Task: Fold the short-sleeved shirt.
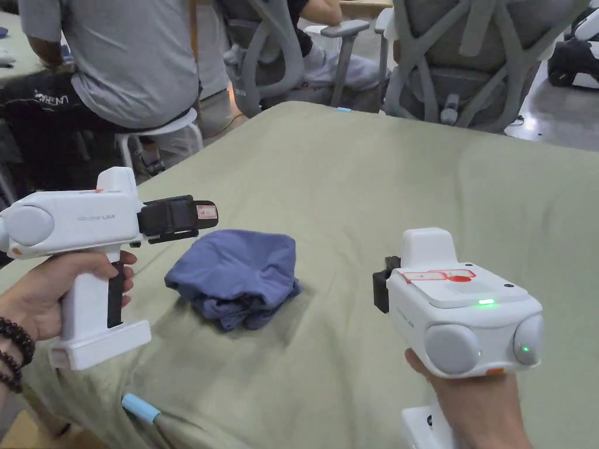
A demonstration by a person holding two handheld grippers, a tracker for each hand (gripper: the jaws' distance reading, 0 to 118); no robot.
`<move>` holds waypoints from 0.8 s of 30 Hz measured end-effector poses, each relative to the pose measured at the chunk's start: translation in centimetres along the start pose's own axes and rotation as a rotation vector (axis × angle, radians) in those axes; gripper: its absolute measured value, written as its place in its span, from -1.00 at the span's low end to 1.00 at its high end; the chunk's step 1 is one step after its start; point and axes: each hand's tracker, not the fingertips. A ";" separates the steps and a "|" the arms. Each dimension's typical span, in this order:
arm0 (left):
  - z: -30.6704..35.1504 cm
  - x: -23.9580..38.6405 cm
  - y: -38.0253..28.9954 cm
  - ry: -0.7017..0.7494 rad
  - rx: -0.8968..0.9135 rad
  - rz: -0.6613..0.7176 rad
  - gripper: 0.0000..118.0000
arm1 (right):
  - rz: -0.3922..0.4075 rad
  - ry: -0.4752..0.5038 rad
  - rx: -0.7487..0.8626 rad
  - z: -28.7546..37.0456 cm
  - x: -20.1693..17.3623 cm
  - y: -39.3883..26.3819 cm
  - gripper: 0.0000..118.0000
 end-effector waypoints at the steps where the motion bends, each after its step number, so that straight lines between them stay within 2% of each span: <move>1: 0.7 2.1 0.3 -0.002 -0.001 -0.041 0.52 | -0.007 -0.003 0.006 0.8 0.7 0.0 -1.00; 3: 1.2 6.5 0.4 -0.021 0.027 -0.134 -0.10 | -0.029 -0.015 0.020 2.6 2.7 0.1 -1.00; 4: 1.2 9.4 -0.4 -0.002 0.061 -0.183 -0.28 | -0.047 -0.028 0.029 3.6 3.9 0.3 -1.00; 5: 0.8 12.2 -0.6 0.024 0.075 -0.232 -0.28 | -0.059 -0.042 0.039 4.8 5.1 0.4 -1.00; 6: 0.1 14.8 -0.8 0.039 0.093 -0.239 -0.68 | -0.065 -0.053 0.047 5.8 6.4 0.7 -1.00; 7: -0.6 17.2 -1.0 0.025 0.121 -0.230 -0.98 | -0.072 -0.073 0.055 6.8 7.8 1.0 -1.00; 10: -3.1 24.3 -2.0 -0.053 0.158 -0.230 -1.00 | -0.069 -0.154 0.124 10.8 12.2 1.9 -1.00; 11: -4.2 27.0 -2.4 -0.066 0.127 -0.186 -1.00 | -0.070 -0.182 0.151 12.4 13.9 2.2 -1.00; 15: -7.6 38.3 -3.2 -0.083 0.209 -0.375 -1.00 | -0.089 -0.288 0.206 17.9 20.6 3.6 -1.00; 18: -10.2 45.4 -3.0 -0.145 0.240 -0.340 -1.00 | -0.074 -0.387 0.252 21.6 25.2 4.8 -1.00; 21: -12.1 52.4 -3.4 -0.123 0.346 -0.488 -1.00 | -0.101 -0.455 0.295 24.0 29.7 5.9 -1.00; 24: -14.2 57.3 -3.7 -0.107 0.369 -0.488 -1.00 | -0.102 -0.527 0.338 25.5 33.5 6.6 -1.00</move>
